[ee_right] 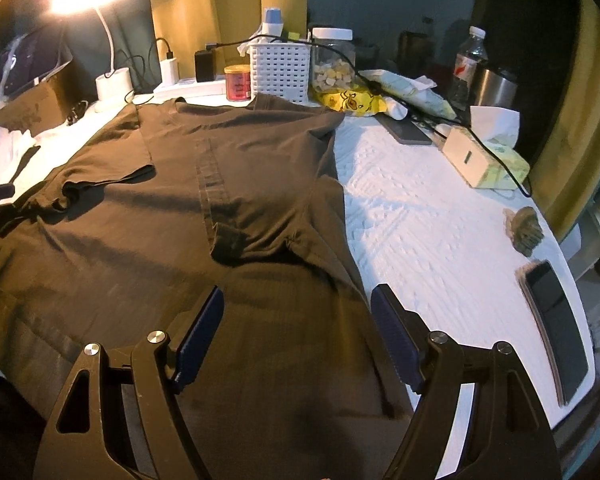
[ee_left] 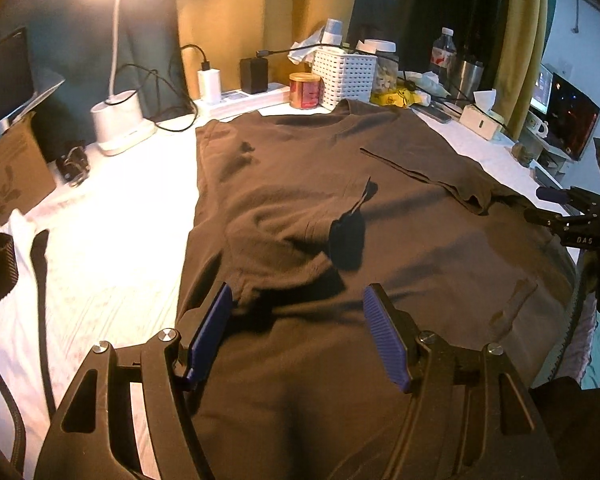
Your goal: Fold small clothes
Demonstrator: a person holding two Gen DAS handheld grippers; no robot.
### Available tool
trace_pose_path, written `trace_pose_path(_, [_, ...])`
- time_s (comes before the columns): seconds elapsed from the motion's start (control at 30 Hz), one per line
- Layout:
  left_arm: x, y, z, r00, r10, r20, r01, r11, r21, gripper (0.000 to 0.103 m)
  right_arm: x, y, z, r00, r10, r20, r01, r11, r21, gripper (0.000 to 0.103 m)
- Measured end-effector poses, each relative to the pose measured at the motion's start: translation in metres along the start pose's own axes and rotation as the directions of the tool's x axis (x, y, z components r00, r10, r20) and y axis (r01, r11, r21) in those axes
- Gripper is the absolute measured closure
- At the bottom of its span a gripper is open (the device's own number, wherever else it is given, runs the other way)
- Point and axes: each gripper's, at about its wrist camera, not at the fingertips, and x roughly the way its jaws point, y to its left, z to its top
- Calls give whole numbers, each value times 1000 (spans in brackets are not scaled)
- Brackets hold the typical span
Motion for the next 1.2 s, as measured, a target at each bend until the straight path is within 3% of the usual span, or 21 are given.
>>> trace_pose_path(0.37, [-28, -1, -43, 1000, 24, 19, -23, 1000, -15, 35, -27, -7, -35, 1000, -15, 16, 15, 999, 31, 24])
trace_pose_path(0.73, [-73, 12, -96, 978, 201, 56, -199, 979, -41, 35, -48, -9, -62, 999, -8, 36, 7, 1000, 24, 24])
trace_pose_path(1.0, [-74, 17, -128, 981, 192, 26, -189, 978, -88, 36, -50, -21, -76, 1000, -12, 16, 12, 999, 44, 28])
trace_pose_path(1.07, [-71, 16, -130, 981, 194, 15, -192, 977, -90, 43, -50, -25, -80, 1000, -14, 8, 13, 999, 52, 35])
trace_pose_path(1.2, [-67, 13, -131, 976, 216, -1, -215, 974, -77, 52, -49, -33, -89, 1000, -5, -3, 5, 997, 79, 37])
